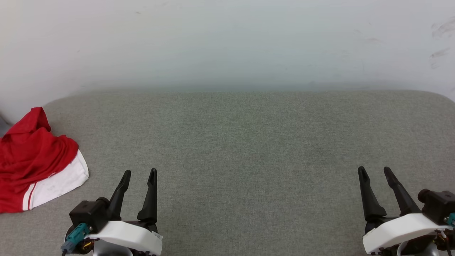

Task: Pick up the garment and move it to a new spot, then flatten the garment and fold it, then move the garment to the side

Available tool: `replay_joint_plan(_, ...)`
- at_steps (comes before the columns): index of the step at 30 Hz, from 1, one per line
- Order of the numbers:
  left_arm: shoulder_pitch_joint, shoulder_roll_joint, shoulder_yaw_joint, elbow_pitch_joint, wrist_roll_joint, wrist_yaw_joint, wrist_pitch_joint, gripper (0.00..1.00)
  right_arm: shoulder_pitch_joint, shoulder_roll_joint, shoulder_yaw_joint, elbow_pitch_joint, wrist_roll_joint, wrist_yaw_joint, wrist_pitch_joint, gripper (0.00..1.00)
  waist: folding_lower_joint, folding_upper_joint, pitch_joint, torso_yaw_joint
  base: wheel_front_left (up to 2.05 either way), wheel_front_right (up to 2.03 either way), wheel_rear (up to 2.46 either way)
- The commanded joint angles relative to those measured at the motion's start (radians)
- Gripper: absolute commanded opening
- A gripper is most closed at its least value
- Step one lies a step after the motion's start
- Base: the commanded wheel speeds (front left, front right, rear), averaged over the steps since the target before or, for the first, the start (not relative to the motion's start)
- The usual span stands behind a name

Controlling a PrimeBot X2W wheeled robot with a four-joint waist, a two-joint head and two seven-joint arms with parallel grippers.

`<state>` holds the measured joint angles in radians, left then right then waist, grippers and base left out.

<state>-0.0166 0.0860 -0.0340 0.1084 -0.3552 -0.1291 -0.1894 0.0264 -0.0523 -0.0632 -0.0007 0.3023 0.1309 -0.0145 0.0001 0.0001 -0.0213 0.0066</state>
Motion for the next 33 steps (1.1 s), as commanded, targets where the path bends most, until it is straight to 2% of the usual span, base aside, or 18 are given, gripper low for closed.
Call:
replay_joint_plan(1, 0.008, 0.004, -0.002, -0.005, 0.029, 0.003, -0.011, 1.00, 0.010, 0.002, -0.003, -0.014, -0.028, 0.000, -0.004, 1.00, 0.0000, -0.0001, -0.001, 0.000, 0.00, 0.00, 0.00)
replay_joint_plan(33, -0.006, -0.013, 0.003, 0.045, 0.234, 0.003, -0.072, 1.00, 0.034, 0.003, -0.012, -0.036, -0.195, 0.000, -0.033, 1.00, -0.0001, -0.0001, -0.006, 0.024, 0.00, 0.00, 0.00)
